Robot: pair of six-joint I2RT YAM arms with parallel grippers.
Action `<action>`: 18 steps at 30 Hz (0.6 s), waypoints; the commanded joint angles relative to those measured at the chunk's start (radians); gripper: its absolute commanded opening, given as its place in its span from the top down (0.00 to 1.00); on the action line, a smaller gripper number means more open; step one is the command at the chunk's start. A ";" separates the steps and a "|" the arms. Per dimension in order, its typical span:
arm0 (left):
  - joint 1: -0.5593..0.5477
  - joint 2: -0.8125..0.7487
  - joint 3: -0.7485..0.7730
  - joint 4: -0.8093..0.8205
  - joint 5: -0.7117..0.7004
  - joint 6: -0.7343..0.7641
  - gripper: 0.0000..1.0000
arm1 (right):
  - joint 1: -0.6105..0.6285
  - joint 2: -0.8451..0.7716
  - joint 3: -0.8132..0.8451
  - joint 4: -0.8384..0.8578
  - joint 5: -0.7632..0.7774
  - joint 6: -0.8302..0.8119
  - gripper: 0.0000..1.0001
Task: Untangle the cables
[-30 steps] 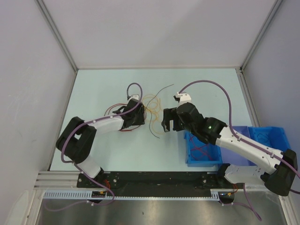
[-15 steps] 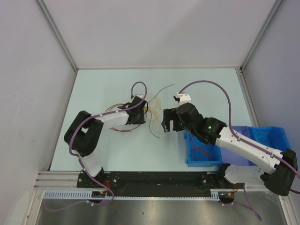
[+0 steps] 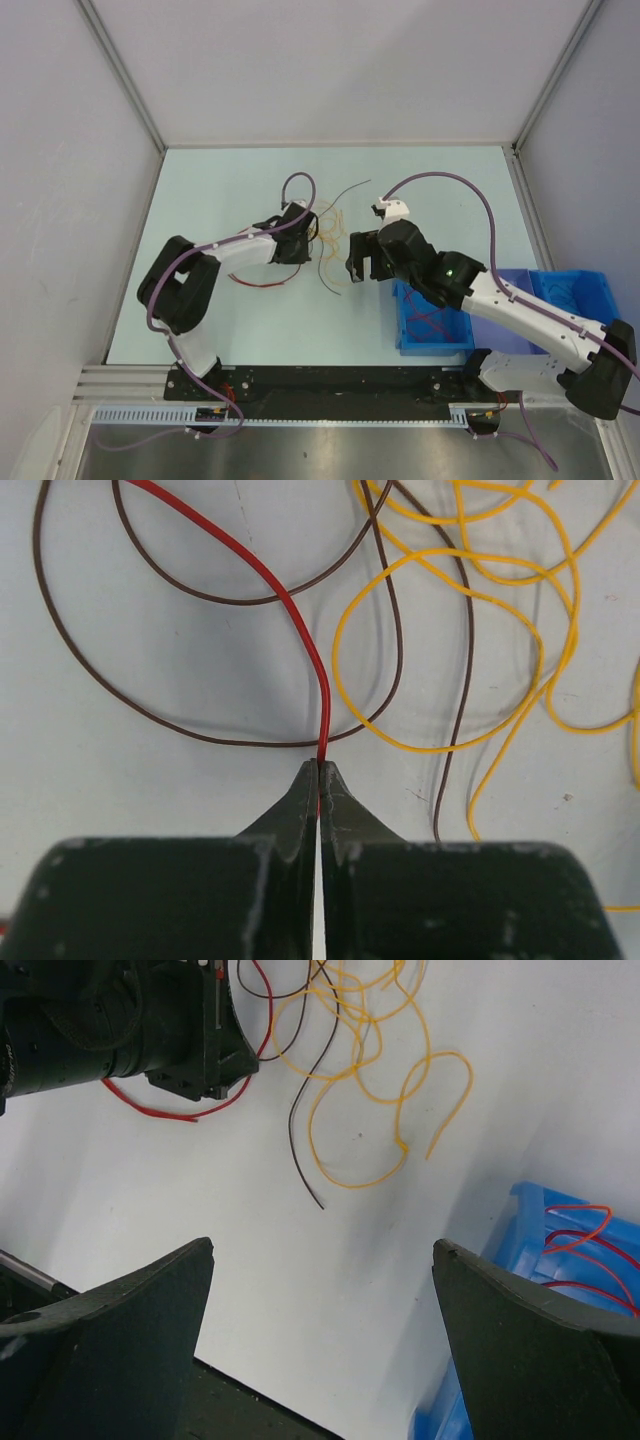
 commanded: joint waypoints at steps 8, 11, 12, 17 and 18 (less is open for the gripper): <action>-0.005 -0.296 0.286 -0.229 -0.028 0.088 1.00 | -0.003 -0.087 0.001 0.011 -0.015 0.043 0.05; -0.005 -0.358 0.395 -0.269 0.022 0.120 1.00 | -0.003 -0.099 0.001 0.025 -0.032 0.051 0.05; -0.005 -0.380 0.418 -0.262 0.080 0.146 1.00 | -0.003 -0.106 0.001 0.028 -0.035 0.054 0.05; -0.005 -0.564 0.503 -0.153 0.240 0.188 0.92 | -0.003 -0.159 0.001 0.031 -0.027 0.065 0.05; -0.005 -0.589 0.495 -0.130 0.262 0.206 0.91 | -0.004 -0.178 0.001 0.033 -0.024 0.066 0.05</action>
